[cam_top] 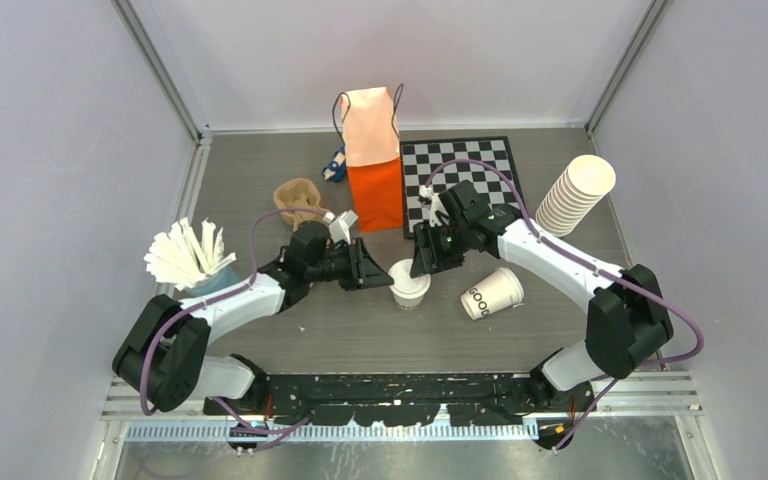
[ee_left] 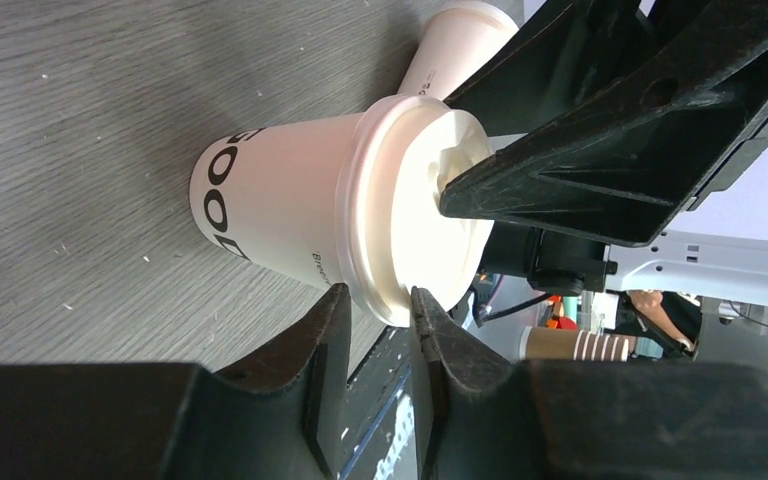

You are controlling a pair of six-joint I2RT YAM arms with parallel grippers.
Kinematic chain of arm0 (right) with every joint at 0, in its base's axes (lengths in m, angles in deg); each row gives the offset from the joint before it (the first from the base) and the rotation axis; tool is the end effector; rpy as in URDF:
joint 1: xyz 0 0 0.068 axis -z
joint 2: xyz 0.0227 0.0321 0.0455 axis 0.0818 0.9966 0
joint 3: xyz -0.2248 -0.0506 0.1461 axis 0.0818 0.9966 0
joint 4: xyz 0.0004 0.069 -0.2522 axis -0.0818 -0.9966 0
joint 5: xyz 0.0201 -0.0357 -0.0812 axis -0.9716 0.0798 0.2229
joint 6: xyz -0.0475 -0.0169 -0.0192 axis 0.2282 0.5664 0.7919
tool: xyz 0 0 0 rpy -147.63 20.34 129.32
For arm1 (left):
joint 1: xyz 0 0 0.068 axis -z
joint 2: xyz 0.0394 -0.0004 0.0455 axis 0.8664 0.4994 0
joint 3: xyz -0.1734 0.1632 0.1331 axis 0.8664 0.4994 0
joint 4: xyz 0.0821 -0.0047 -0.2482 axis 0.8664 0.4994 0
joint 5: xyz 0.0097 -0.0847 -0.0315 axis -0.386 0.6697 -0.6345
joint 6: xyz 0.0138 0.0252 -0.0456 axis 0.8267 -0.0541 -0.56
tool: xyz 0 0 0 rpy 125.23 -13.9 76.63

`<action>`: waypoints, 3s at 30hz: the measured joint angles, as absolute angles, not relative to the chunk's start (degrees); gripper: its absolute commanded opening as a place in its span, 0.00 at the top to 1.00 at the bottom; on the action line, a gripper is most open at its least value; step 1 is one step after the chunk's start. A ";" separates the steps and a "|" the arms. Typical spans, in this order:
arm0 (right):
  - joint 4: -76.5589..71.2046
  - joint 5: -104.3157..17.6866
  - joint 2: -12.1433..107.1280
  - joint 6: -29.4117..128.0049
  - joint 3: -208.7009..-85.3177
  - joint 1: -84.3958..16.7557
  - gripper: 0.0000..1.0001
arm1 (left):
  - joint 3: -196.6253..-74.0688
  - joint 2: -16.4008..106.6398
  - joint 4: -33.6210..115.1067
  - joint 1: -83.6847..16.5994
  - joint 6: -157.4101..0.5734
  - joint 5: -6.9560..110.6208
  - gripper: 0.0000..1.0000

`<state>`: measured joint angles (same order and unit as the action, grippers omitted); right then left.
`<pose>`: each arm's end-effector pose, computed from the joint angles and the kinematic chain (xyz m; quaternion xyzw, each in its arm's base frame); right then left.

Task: Pack the takeout coffee

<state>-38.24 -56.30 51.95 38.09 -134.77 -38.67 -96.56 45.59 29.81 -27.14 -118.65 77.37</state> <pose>0.2463 0.1811 0.2486 -0.1798 0.9305 0.2726 0.1660 0.2134 -0.1615 0.1973 0.0088 0.8392 -0.5105 0.1872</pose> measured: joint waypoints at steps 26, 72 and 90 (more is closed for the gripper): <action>-35.82 -59.55 49.26 36.08 -132.85 -34.80 0.44 | -98.66 48.56 28.63 -26.31 -115.39 76.35 0.61; -27.73 -58.22 41.52 32.39 -123.76 -33.45 0.66 | -101.66 51.88 29.18 -25.89 -114.15 76.83 0.67; -30.14 -54.42 40.93 31.99 -125.09 -33.73 0.58 | -102.68 51.84 29.94 -24.01 -113.40 74.09 0.70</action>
